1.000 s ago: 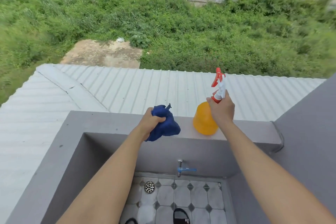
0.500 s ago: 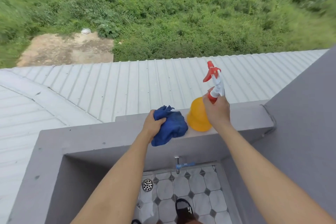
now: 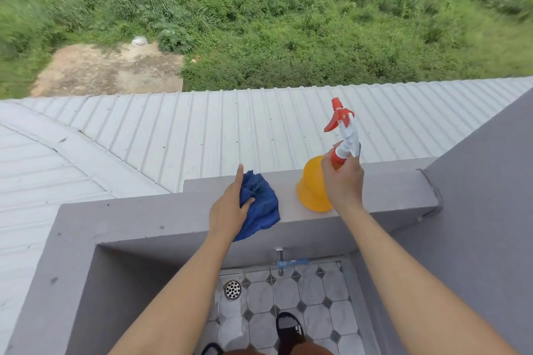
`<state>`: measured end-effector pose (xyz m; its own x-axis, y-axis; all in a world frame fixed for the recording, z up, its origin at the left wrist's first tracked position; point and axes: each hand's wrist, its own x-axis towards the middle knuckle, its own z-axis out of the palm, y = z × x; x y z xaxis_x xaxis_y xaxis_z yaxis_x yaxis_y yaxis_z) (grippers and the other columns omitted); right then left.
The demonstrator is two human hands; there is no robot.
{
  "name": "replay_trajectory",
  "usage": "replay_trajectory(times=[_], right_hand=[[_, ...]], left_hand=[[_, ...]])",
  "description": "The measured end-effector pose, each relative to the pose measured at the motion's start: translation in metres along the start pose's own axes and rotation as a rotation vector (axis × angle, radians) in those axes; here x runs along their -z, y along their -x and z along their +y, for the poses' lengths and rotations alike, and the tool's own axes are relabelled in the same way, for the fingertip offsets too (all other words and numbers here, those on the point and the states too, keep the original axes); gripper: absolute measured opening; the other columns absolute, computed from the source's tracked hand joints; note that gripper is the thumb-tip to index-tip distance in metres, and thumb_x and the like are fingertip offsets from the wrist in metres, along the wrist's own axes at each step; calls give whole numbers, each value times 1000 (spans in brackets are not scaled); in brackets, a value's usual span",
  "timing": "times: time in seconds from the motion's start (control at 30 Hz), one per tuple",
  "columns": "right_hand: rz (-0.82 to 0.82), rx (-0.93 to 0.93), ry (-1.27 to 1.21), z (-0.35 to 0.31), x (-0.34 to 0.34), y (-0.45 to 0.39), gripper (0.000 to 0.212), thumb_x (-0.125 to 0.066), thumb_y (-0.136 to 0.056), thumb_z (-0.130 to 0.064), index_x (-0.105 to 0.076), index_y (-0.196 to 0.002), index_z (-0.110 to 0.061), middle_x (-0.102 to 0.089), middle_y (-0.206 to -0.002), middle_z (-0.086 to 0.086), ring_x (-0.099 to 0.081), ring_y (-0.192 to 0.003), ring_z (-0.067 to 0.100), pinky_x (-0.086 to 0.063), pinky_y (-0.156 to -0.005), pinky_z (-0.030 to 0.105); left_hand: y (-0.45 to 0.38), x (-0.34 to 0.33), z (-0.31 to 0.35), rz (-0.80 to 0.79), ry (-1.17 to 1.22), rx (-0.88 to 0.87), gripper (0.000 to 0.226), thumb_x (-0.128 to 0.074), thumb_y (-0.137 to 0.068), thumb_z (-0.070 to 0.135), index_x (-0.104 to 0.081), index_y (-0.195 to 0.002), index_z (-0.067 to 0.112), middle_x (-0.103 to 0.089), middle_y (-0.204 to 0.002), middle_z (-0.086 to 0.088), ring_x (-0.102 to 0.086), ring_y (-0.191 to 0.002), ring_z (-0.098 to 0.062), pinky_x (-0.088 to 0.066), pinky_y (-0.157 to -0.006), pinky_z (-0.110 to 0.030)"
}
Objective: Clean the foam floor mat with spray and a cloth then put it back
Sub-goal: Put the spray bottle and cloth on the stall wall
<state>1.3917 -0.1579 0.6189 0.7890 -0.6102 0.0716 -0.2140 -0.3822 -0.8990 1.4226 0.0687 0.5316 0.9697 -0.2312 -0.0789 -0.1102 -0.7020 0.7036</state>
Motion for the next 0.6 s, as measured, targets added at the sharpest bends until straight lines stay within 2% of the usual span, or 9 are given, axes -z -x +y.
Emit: replay_trajectory(times=[0.1,0.17,0.2,0.27,0.37,0.43,0.47,0.53,0.6], right_hand=[[-2,13,-10,-2,1,0,27,-53,-97,-23,-48,-122,-14,-61,-85,4,-60,-75,17,-40,-50,9],[-1,19,-15,-3,1,1,30,-54,-97,-22,-46,-125,-14,-61,-86,5,-60,-75,17,-41,-50,6],[0,22,-13,-4,2,1,31,-54,-97,-22,-46,-125,-15,-61,-86,5,-60,-74,17,-41,-50,6],[0,30,-6,-3,2,1,29,-54,-96,-22,-46,-123,-15,-62,-86,5,-60,-74,19,-41,-51,9],[-6,32,-6,-1,2,0,26,-53,-95,-23,-46,-120,-18,-62,-84,4,-61,-73,21,-44,-58,24],[-12,30,-13,0,2,0,25,-53,-95,-23,-46,-119,-19,-61,-82,3,-60,-72,21,-44,-58,26],[-12,31,-16,-1,2,0,25,-53,-95,-23,-45,-119,-19,-61,-83,3,-61,-73,20,-44,-58,25],[-10,41,-16,-1,3,1,25,-53,-96,-22,-44,-119,-19,-62,-86,5,-62,-77,20,-43,-59,21],[-9,48,-17,-2,3,1,27,-53,-96,-22,-44,-121,-19,-63,-89,7,-63,-80,22,-43,-58,20]], left_hand=[[-2,0,-8,-18,-203,-17,66,-43,-94,44,-6,-149,44,-60,-126,11,-63,-95,-19,-50,-76,-34],[-5,-6,-10,116,-519,-54,68,-42,-90,52,-17,-149,32,-59,-124,1,-61,-89,-24,-48,-69,-38],[-6,-9,-9,187,-627,-24,72,-46,-86,55,-25,-148,25,-57,-126,-4,-59,-91,-26,-46,-72,-39],[-5,-14,-7,372,-693,-43,65,-56,-83,48,-42,-138,17,-50,-128,-8,-55,-104,-28,-42,-86,-44],[-2,-21,-13,535,-682,-376,26,-68,-81,20,-61,-105,17,-53,-115,-5,-50,-102,-26,-38,-95,-43],[-1,-26,-19,452,-665,-534,14,-70,-77,10,-64,-89,15,-62,-106,-5,-55,-101,-27,-36,-101,-43],[0,-27,-21,388,-665,-543,7,-65,-82,15,-65,-89,16,-64,-109,-5,-55,-109,-28,-31,-106,-45],[1,-25,-24,225,-649,-405,30,-45,-93,41,-61,-107,19,-55,-135,-4,-41,-133,-30,-16,-112,-50],[1,-20,-26,47,-620,-278,61,-29,-90,66,-41,-132,25,-25,-157,0,-14,-146,-31,-2,-114,-53]])
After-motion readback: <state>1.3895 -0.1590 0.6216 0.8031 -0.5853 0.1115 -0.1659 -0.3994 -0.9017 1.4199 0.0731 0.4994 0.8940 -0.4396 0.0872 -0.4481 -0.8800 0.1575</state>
